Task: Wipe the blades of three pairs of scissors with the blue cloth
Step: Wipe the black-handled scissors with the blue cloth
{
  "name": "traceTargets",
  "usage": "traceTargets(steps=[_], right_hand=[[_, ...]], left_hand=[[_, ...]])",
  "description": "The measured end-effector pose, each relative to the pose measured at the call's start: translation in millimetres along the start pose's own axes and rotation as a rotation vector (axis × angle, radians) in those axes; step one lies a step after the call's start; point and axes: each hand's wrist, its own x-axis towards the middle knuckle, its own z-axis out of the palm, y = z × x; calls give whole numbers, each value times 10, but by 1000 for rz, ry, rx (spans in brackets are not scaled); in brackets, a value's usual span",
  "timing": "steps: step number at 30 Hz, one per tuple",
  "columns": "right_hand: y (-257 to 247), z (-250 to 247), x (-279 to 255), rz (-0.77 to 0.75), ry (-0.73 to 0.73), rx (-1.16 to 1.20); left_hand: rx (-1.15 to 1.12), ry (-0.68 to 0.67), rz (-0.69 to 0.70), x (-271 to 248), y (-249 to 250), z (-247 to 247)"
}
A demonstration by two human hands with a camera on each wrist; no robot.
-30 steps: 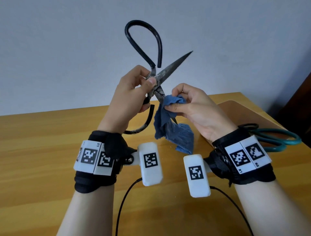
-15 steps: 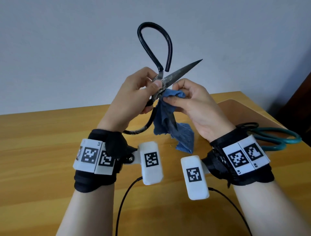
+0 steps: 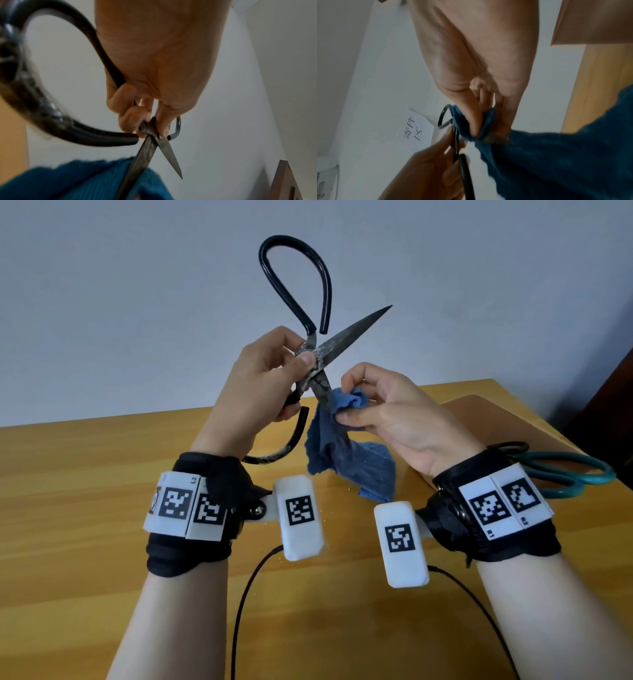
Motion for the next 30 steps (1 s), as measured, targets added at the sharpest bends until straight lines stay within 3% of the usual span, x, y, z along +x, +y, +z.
traceTargets(steps=[2, 5, 8, 19, 24, 30], right_hand=[[-9, -30, -14, 10, -4, -50], [-3, -22, -3, -40, 120, 22], [-1, 19, 21, -70, 172, 100], [21, 2, -5, 18, -17, -20], [5, -62, -31, 48, -65, -183], [-4, -125, -34, 29, -3, -133]], left_hand=[[1, -30, -10, -1, -10, -2], [20, -118, -10, -4, 9, 67], [15, -111, 6, -2, 21, 109], [-60, 102, -3, 22, -24, -59], [-78, 95, -14, 11, -32, -100], [-29, 115, 13, 12, -63, -152]])
